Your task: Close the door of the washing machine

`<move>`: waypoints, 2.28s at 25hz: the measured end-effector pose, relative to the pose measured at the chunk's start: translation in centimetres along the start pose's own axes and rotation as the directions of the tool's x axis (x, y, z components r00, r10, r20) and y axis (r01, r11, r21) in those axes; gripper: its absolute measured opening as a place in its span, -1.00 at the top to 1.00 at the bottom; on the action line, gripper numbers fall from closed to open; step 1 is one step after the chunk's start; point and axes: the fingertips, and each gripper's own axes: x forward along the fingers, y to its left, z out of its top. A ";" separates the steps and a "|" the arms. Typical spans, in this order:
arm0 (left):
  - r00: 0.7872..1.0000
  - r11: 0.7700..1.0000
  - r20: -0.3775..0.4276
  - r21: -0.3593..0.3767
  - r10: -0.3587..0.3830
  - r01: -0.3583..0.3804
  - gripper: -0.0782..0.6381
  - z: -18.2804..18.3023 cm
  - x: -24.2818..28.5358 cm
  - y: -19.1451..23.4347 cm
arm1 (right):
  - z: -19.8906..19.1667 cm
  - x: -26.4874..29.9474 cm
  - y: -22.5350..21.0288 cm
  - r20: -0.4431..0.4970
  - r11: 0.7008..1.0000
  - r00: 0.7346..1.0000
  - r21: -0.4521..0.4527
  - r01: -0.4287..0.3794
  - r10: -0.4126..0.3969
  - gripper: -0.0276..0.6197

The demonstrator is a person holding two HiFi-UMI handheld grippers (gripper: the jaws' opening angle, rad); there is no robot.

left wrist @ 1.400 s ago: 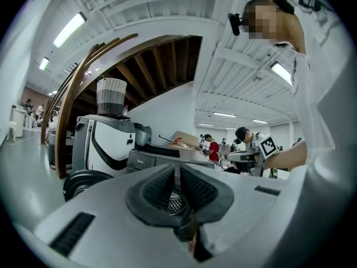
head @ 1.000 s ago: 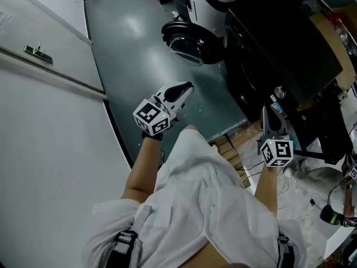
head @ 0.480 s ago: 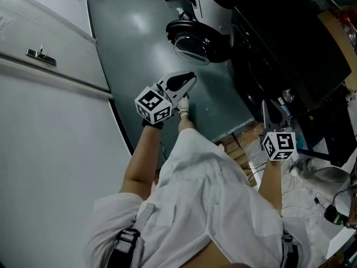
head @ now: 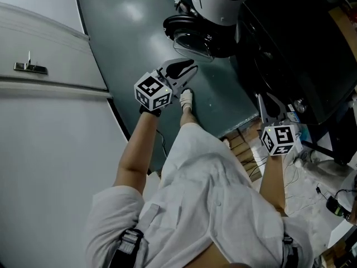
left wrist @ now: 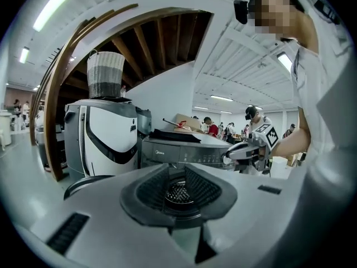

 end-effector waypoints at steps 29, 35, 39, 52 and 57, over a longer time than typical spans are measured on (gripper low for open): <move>0.877 0.936 -0.392 0.093 -0.279 0.339 -0.03 -6.5 14.3 24.1 | -0.8 22.2 -2.5 -0.112 0.990 0.993 0.133 0.048 -0.034 0.68; 0.807 0.900 -0.498 0.108 -0.318 0.422 -0.06 -8.2 16.7 27.2 | -0.3 25.5 -3.3 -0.128 0.981 0.990 0.173 0.087 -0.065 0.68; 0.763 0.885 -0.557 0.103 -0.327 0.455 -0.08 -10.0 18.1 29.5 | 0.0 27.5 -4.0 -0.139 0.974 0.987 0.200 0.108 -0.081 0.68; 0.601 0.777 -0.712 0.123 -0.364 0.617 -0.08 -15.5 20.2 31.0 | -0.5 30.5 -4.3 -0.166 0.957 0.981 0.256 0.139 -0.098 0.67; 0.590 0.764 -0.744 0.170 -0.315 0.623 -0.07 -16.4 20.2 31.2 | -0.6 30.3 -4.8 -0.170 0.954 0.980 0.261 0.149 -0.107 0.67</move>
